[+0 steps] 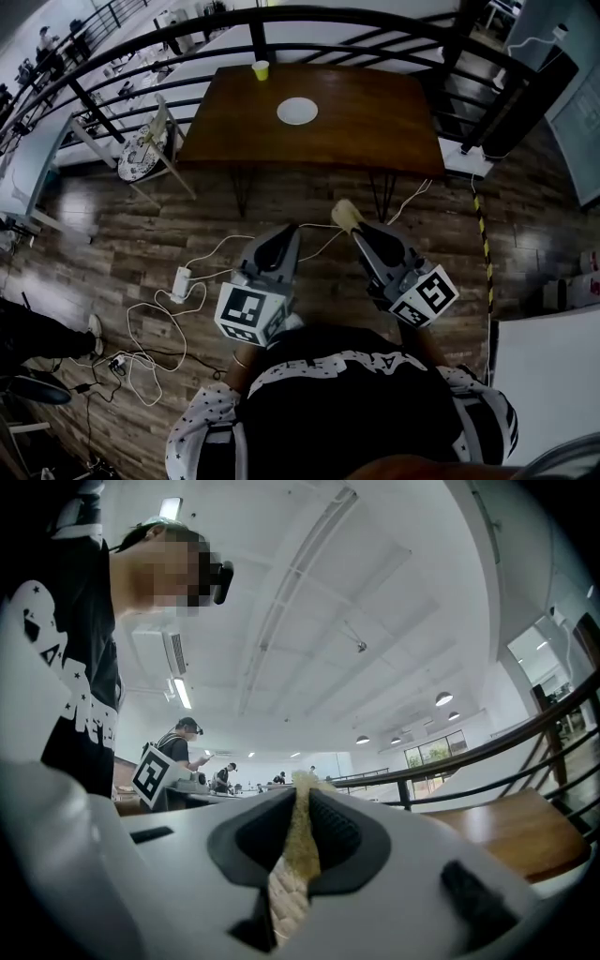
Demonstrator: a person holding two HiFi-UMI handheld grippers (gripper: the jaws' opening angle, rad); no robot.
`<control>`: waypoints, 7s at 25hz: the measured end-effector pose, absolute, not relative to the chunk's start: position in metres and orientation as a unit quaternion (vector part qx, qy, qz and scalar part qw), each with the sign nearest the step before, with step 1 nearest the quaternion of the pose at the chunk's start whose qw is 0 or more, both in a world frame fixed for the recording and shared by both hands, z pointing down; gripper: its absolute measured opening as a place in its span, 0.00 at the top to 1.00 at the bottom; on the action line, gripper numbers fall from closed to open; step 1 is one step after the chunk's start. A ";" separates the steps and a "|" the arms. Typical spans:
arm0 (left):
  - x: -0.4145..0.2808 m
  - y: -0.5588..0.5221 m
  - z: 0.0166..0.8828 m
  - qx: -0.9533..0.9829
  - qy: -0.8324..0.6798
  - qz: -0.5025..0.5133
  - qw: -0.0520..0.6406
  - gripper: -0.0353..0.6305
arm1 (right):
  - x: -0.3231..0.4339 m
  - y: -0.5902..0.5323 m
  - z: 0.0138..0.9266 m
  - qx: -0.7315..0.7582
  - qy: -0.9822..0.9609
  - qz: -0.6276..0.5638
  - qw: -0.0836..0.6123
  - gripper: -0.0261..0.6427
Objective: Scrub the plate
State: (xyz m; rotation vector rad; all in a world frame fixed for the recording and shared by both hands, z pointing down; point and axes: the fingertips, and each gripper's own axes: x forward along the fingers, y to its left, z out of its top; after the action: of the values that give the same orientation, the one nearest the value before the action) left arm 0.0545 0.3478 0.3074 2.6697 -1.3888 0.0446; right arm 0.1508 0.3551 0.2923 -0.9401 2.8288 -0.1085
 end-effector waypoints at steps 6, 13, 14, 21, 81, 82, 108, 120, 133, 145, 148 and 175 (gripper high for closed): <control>0.034 0.328 0.307 0.886 -0.458 0.013 0.064 0.92 | 0.129 0.337 0.290 -0.315 0.945 -0.031 0.084 0.89; 0.007 0.315 0.314 0.892 -0.447 0.013 0.066 0.93 | 0.103 0.326 0.298 -0.327 0.942 -0.031 0.072 0.89; 0.003 0.313 0.314 0.893 -0.446 0.013 0.066 0.93 | 0.099 0.324 0.299 -0.329 0.941 -0.032 0.071 0.89; -0.020 0.298 0.313 0.898 -0.436 0.010 0.061 0.93 | 0.074 0.314 0.302 -0.340 0.938 -0.029 0.063 0.89; -0.016 0.099 0.327 0.825 -0.557 0.041 0.088 0.92 | 0.071 0.073 0.322 -0.202 0.974 -0.083 0.056 0.89; -0.013 0.095 0.328 0.824 -0.558 0.042 0.089 0.92 | 0.074 0.069 0.323 -0.201 0.974 -0.085 0.056 0.89; 0.023 0.011 0.326 0.796 -0.600 0.038 0.074 0.92 | 0.106 -0.021 0.320 -0.148 0.985 -0.064 0.061 0.89; 0.028 -0.009 0.330 0.781 -0.620 0.031 0.072 0.92 | 0.110 -0.041 0.327 -0.130 0.987 -0.066 0.064 0.89; 0.033 -0.011 0.332 0.787 -0.612 0.026 0.079 0.93 | 0.115 -0.039 0.330 -0.137 0.986 -0.067 0.060 0.89; 0.047 -0.020 0.335 0.799 -0.595 0.037 0.082 0.92 | 0.129 -0.045 0.335 -0.155 0.983 -0.074 0.059 0.89; 0.050 -0.020 0.336 0.800 -0.593 0.042 0.085 0.92 | 0.133 -0.045 0.337 -0.161 0.982 -0.079 0.059 0.89; -0.017 -0.092 0.337 0.832 -0.544 0.046 0.099 0.92 | 0.075 -0.105 0.337 -0.231 0.969 -0.083 0.039 0.89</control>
State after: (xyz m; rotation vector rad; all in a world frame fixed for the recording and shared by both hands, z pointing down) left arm -0.0171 -0.0922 0.3375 2.4608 -1.6094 0.1356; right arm 0.0753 -0.1054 0.3370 -0.7086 2.9702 -0.2532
